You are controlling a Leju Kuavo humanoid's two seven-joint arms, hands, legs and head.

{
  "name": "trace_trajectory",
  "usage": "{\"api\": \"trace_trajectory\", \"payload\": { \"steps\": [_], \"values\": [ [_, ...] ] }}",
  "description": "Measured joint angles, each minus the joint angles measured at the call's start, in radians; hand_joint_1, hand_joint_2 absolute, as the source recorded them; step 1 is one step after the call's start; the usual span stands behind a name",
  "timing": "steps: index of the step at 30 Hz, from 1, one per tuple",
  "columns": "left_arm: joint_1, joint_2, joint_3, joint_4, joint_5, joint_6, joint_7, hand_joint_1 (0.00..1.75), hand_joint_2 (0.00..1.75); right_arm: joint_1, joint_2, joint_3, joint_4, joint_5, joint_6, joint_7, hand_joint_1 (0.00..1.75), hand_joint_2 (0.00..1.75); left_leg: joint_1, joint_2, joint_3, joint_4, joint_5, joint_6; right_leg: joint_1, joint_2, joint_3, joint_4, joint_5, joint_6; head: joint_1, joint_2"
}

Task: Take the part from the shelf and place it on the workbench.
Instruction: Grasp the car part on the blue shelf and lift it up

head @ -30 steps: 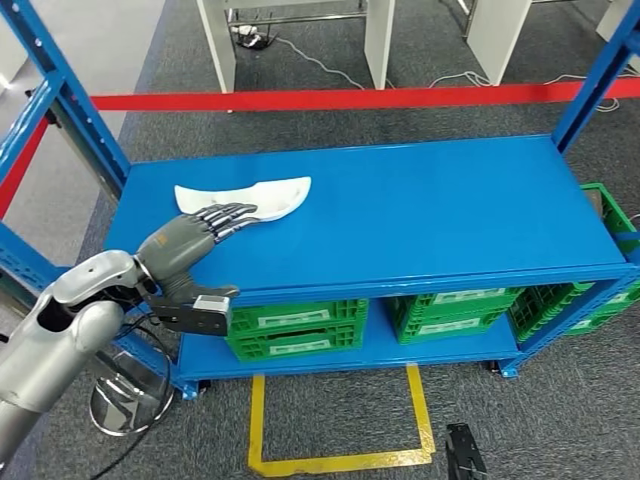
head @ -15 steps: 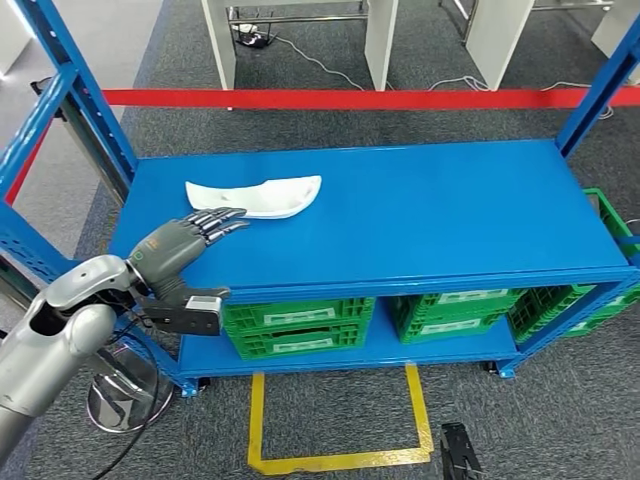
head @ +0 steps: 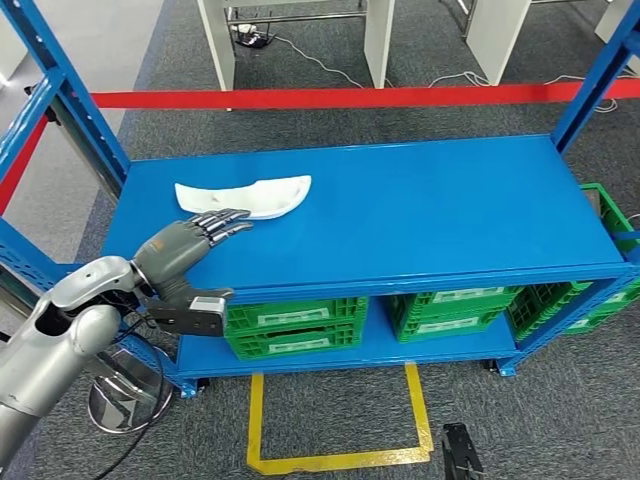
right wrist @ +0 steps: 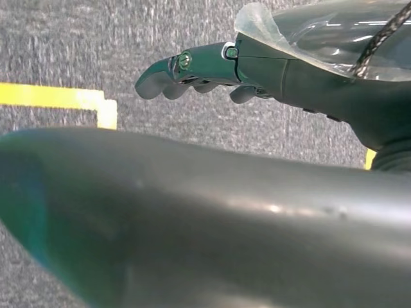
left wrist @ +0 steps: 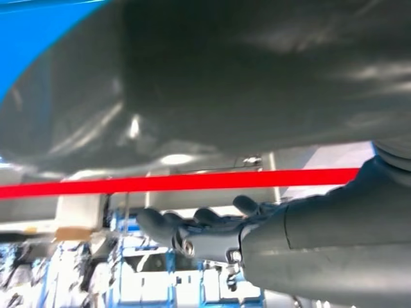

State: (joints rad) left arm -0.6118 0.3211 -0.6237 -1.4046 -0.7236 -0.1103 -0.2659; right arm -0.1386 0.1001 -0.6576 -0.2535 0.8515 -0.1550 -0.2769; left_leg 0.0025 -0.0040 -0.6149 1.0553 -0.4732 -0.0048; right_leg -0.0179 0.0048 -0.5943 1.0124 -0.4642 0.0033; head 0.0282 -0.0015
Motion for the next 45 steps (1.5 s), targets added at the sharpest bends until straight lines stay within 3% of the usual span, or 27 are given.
{"api": "trace_trajectory", "payload": {
  "steps": [3,4,5,6,8,9,11,13,15,18,20,28,33,35,36,38,39,40,41,42,43,45],
  "values": [
    [0.001,0.002,0.0,0.0,0.0,0.0,0.0,0.0,0.0,0.0,0.0,0.0,0.0,0.0,0.0,0.0,0.0,0.0,0.005,0.001,-0.085,0.181,-0.083,-0.013,-0.002,0.0,0.002,-0.001,-0.002,-0.009,-0.003,0.0],
    [0.004,0.002,0.0,0.001,0.0,0.0,0.0,0.0,0.0,0.001,0.0,0.0,0.0,0.0,0.0,0.0,0.0,0.0,0.006,0.001,-0.111,0.232,-0.096,-0.015,-0.002,0.0,0.003,-0.001,-0.003,-0.01,-0.003,0.0],
    [0.006,0.002,0.0,0.001,0.0,0.0,0.0,0.0,0.0,0.001,0.0,0.0,0.0,0.0,0.0,0.0,0.0,0.0,0.006,0.001,-0.123,0.251,-0.091,-0.014,-0.002,0.0,0.004,-0.001,-0.005,-0.01,-0.003,0.0],
    [0.007,0.002,0.0,0.002,0.0,0.0,0.0,0.0,0.0,0.001,0.0,0.0,0.0,0.001,0.001,0.0,0.0,0.0,0.006,0.001,-0.116,0.229,-0.067,-0.012,-0.002,0.0,0.006,-0.001,-0.007,-0.009,-0.003,0.0],
    [0.004,0.002,0.001,0.002,0.001,0.0,0.0,0.0,0.0,0.001,0.0,0.0,0.0,0.001,0.001,0.0,0.0,0.0,0.004,0.001,-0.059,0.102,0.006,0.0,-0.001,0.001,0.014,-0.001,-0.013,-0.006,-0.003,0.0],
    [0.002,0.002,0.001,0.002,0.001,0.0,0.0,0.0,0.0,0.0,0.0,0.0,0.0,0.002,0.001,0.0,0.0,0.0,0.001,0.001,-0.028,0.037,0.028,0.008,0.0,0.001,0.018,-0.001,-0.016,-0.002,-0.003,0.0],
    [-0.002,0.003,0.002,0.002,0.002,0.0,0.0,0.0,0.0,0.0,0.0,0.0,0.0,0.002,0.001,0.0,0.0,0.0,-0.004,0.002,0.003,-0.03,0.035,0.018,0.002,0.0,0.02,-0.001,-0.018,0.009,-0.002,0.0],
    [-0.002,0.003,0.003,0.002,0.003,-0.001,0.0,0.0,0.0,0.001,0.0,0.0,0.0,0.003,0.001,0.0,0.0,0.0,-0.004,0.001,0.011,-0.042,0.029,0.025,0.003,-0.002,0.021,0.004,-0.015,0.023,-0.002,0.0],
    [-0.004,0.002,0.003,0.002,0.003,-0.001,0.0,0.0,0.0,0.0,0.0,0.0,0.0,0.003,0.002,0.0,0.0,0.0,0.001,0.0,0.025,-0.049,0.027,0.034,0.003,-0.004,0.009,0.034,-0.029,0.033,0.001,0.0],
    [-0.005,0.001,0.003,0.002,0.003,-0.001,0.0,0.0,0.0,-0.003,0.0,0.001,0.0,0.003,0.002,0.0,0.0,0.0,0.002,0.001,0.035,-0.051,0.021,0.045,0.002,-0.004,-0.069,0.176,-0.097,0.039,0.005,0.0],
    [-0.004,0.001,0.003,0.002,0.003,-0.001,0.0,0.0,0.0,-0.002,0.0,0.001,0.0,0.003,0.002,0.0,0.0,0.0,0.001,0.001,0.035,-0.051,0.019,0.047,0.002,-0.004,-0.097,0.224,-0.118,0.04,0.004,0.0],
    [-0.004,0.001,0.003,0.002,0.003,-0.001,0.0,0.0,0.0,-0.002,0.0,0.001,0.0,0.003,0.002,0.0,0.0,0.0,0.001,0.001,0.035,-0.051,0.019,0.047,0.002,-0.004,-0.101,0.23,-0.12,0.041,0.004,0.0],
    [-0.001,0.0,0.002,0.002,0.003,-0.001,0.0,0.0,0.0,0.001,0.0,0.001,0.0,0.003,0.002,0.0,0.0,0.0,0.0,0.0,0.036,-0.051,0.016,0.048,0.002,-0.004,-0.138,0.284,-0.136,0.043,0.006,0.0],
    [0.002,0.0,0.001,0.002,0.003,-0.001,0.0,0.0,0.0,0.003,0.0,0.001,0.0,0.003,0.002,0.001,0.0,0.0,-0.001,-0.002,0.041,-0.05,0.012,0.047,0.003,-0.004,-0.152,0.285,-0.119,0.043,0.006,0.0],
    [0.003,0.0,0.001,0.002,0.003,-0.001,0.0,0.0,0.0,0.004,0.0,0.001,0.0,0.003,0.002,0.001,0.0,0.0,-0.001,-0.003,0.051,-0.05,0.002,0.043,0.003,-0.004,-0.133,0.221,-0.074,0.04,0.005,0.0],
    [0.003,0.0,0.001,0.003,0.003,-0.001,0.0,0.0,0.0,0.004,0.0,0.001,0.0,0.003,0.001,0.001,0.0,0.0,-0.003,-0.003,0.054,-0.016,-0.018,0.023,0.005,-0.004,-0.064,0.068,-0.001,0.018,0.0,0.0],
    [0.004,0.0,0.002,0.004,0.003,-0.001,0.0,0.0,0.0,0.005,0.0,0.001,0.0,0.003,0.001,0.001,0.0,0.0,-0.002,-0.002,0.013,0.059,-0.047,0.009,0.004,-0.002,-0.018,0.001,0.015,0.004,-0.004,0.0],
    [0.005,0.001,0.002,0.004,0.003,-0.001,0.0,0.0,0.0,0.006,0.0,0.001,0.0,0.003,0.001,0.001,0.0,0.0,0.0,-0.002,-0.033,0.116,-0.055,-0.001,0.003,-0.001,0.012,-0.007,-0.005,-0.007,-0.007,0.0],
    [0.006,0.001,0.002,0.004,0.003,-0.001,0.0,0.0,0.0,0.006,0.0,0.001,0.0,0.003,0.001,0.001,0.0,0.0,0.001,-0.001,-0.072,0.152,-0.048,-0.004,0.001,0.001,0.042,-0.011,-0.024,-0.011,-0.01,0.0],
    [0.008,0.002,0.002,0.004,0.003,-0.001,0.0,0.0,0.0,0.006,0.0,0.001,0.0,0.003,0.001,0.001,0.0,0.0,0.002,-0.001,-0.092,0.136,-0.019,-0.001,0.002,0.003,0.065,-0.011,-0.042,-0.01,-0.009,0.0],
    [0.008,0.002,0.003,0.005,0.003,-0.001,0.0,0.0,0.0,0.006,0.0,0.001,0.0,0.003,0.001,0.001,0.0,0.0,-0.002,-0.001,-0.078,0.067,0.035,0.007,0.003,0.004,0.081,-0.01,-0.053,-0.007,-0.009,0.0],
    [0.008,0.004,0.003,0.004,0.003,-0.001,0.0,0.0,0.0,0.005,0.0,0.001,0.0,0.003,0.001,0.001,0.0,0.0,-0.009,-0.001,-0.059,-0.02,0.087,0.021,0.005,0.005,0.093,-0.013,-0.071,0.003,-0.009,0.0]
  ]
}}
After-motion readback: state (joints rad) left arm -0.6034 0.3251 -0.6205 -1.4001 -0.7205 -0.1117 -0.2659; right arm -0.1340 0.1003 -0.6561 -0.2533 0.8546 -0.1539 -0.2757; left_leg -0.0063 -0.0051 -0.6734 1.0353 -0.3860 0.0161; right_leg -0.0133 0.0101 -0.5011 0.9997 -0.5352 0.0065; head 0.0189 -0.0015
